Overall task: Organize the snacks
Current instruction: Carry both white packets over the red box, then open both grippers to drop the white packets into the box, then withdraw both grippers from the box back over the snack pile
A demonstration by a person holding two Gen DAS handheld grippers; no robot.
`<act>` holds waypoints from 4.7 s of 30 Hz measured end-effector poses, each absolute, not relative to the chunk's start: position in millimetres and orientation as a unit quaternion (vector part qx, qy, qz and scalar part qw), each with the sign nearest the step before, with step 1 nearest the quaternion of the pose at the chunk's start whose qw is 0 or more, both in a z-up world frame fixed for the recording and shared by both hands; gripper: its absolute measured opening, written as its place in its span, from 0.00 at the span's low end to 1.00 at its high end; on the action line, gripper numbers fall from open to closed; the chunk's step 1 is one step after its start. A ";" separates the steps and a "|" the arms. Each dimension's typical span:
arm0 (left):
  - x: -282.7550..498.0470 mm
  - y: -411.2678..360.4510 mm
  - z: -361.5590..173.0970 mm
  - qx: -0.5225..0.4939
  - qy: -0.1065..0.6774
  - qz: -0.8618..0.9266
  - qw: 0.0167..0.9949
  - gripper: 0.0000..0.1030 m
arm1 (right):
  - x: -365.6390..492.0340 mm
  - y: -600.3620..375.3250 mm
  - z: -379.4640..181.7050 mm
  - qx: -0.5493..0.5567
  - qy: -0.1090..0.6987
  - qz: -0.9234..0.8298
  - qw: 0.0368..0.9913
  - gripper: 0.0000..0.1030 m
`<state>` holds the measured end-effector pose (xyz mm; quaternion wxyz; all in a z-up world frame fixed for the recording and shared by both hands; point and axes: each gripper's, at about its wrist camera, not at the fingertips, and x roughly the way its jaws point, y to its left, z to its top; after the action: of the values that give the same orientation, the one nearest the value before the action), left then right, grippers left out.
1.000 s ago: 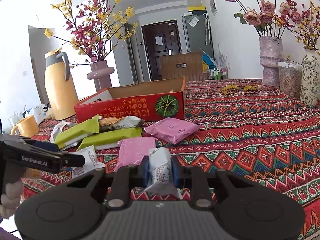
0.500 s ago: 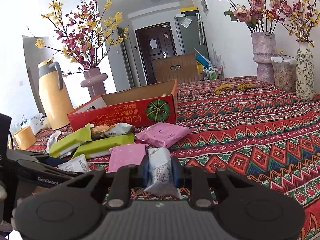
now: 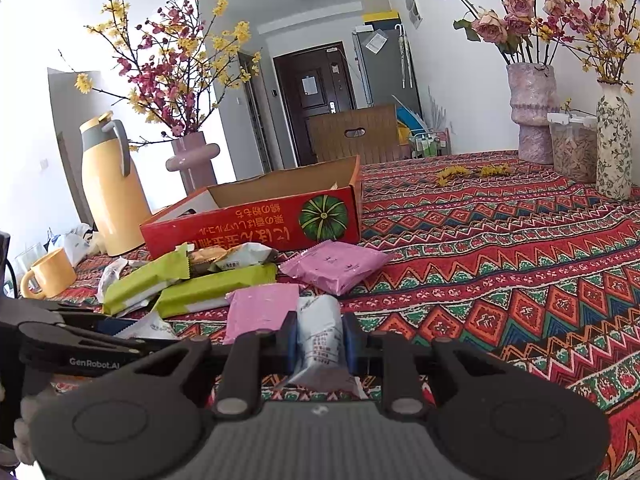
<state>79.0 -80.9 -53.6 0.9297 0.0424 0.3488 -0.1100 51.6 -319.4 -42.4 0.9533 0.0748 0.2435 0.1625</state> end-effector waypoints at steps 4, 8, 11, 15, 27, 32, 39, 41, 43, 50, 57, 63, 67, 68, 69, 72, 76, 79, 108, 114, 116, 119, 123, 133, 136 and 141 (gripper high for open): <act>76.7 -78.4 -50.9 0.039 0.345 -0.108 0.932 0.55 | 52.2 -314.0 -38.8 0.071 0.240 0.167 0.954 0.21; 74.8 -75.4 -46.2 0.036 0.338 -0.106 0.935 0.55 | 53.6 -310.4 -34.6 0.069 0.236 0.168 0.955 0.21; 73.2 -73.2 -41.4 0.033 0.331 -0.106 0.937 0.55 | 55.3 -308.3 -31.2 0.067 0.233 0.169 0.955 0.21; 71.5 -70.1 -32.5 0.031 0.318 -0.100 0.942 0.55 | 60.3 -304.5 -25.9 0.063 0.228 0.171 0.956 0.21; 87.2 -46.4 0.4 0.011 0.277 -0.061 0.959 0.55 | 86.4 -283.6 -4.5 0.053 0.202 0.189 0.959 0.22; 96.9 -38.0 15.5 0.006 0.257 -0.046 0.965 0.55 | 100.6 -276.1 4.7 0.049 0.192 0.192 0.961 0.22; 113.8 -34.0 37.3 0.006 0.233 -0.037 0.972 0.55 | 122.7 -271.7 20.1 0.050 0.176 0.187 0.965 0.22; 119.1 -34.4 43.4 0.008 0.225 -0.036 0.974 0.55 | 130.6 -270.0 24.3 0.051 0.172 0.186 0.966 0.22; 125.0 -34.7 48.8 0.008 0.219 -0.035 0.975 0.55 | 138.2 -268.2 27.9 0.050 0.169 0.184 0.967 0.22; 150.3 -34.3 61.2 0.006 0.206 -0.026 0.978 0.55 | 165.7 -262.5 38.6 0.043 0.161 0.176 0.970 0.22; 177.8 -29.6 65.3 -0.002 0.205 -0.014 0.979 0.55 | 201.2 -252.3 46.0 0.035 0.162 0.171 0.971 0.22; 205.7 -22.1 62.5 -0.011 0.212 0.001 0.977 0.55 | 232.5 -238.0 47.2 0.024 0.170 0.172 0.970 0.22; 227.5 -16.2 58.0 -0.021 0.220 0.011 0.975 0.55 | 253.2 -228.9 47.3 0.019 0.176 0.168 0.970 0.22; 233.8 -14.3 56.4 -0.026 0.222 0.013 0.974 0.55 | 259.0 -226.7 47.0 0.018 0.178 0.167 0.970 0.22; 239.2 -13.2 54.6 -0.030 0.225 0.015 0.974 0.55 | 264.4 -224.6 46.3 0.018 0.180 0.165 0.969 0.22; 253.2 -11.3 47.8 -0.035 0.231 0.022 0.972 0.55 | 281.1 -216.7 41.1 0.015 0.188 0.163 0.968 0.22; 265.8 -7.4 37.1 -0.038 0.235 0.040 0.970 0.55 | 294.2 -209.0 28.0 0.010 0.198 0.160 0.967 0.22; 271.2 -3.2 29.0 -0.042 0.233 0.062 0.970 0.55 | 301.4 -208.6 18.0 0.011 0.201 0.153 0.967 0.22; 261.7 11.3 20.4 -0.072 0.204 0.097 0.972 1.00 | 293.0 -214.9 2.2 0.027 0.189 0.135 0.972 1.00; 253.6 10.0 23.7 -0.080 0.179 0.100 0.975 1.00 | 288.9 -215.9 6.8 0.029 0.184 0.139 0.973 1.00; 250.6 8.2 27.7 -0.078 0.177 0.102 0.976 1.00 | 286.7 -216.2 10.5 0.028 0.180 0.139 0.973 1.00; 244.5 6.5 36.8 -0.078 0.173 0.102 0.977 1.00 | 280.1 -217.8 19.3 0.027 0.171 0.138 0.975 1.00; 231.1 4.7 49.6 -0.075 0.166 0.095 0.979 1.00 | 269.2 -220.5 28.0 0.028 0.167 0.137 0.976 1.00; 189.2 8.2 53.3 -0.067 0.178 0.086 0.978 1.00 | 225.6 -230.2 28.1 0.056 0.166 0.127 0.976 1.00; 175.1 11.5 52.4 -0.067 0.183 0.083 0.977 1.00 | 206.7 -228.9 22.9 0.052 0.168 0.129 0.976 1.00; 151.9 17.1 39.7 -0.062 0.196 0.077 0.976 1.00 | 181.7 -225.6 15.2 0.041 0.185 0.138 0.972 1.00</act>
<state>151.9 17.1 39.7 0.9756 -0.0620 0.1962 0.0770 181.7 -225.6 15.2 0.9721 0.0411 0.1853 0.1379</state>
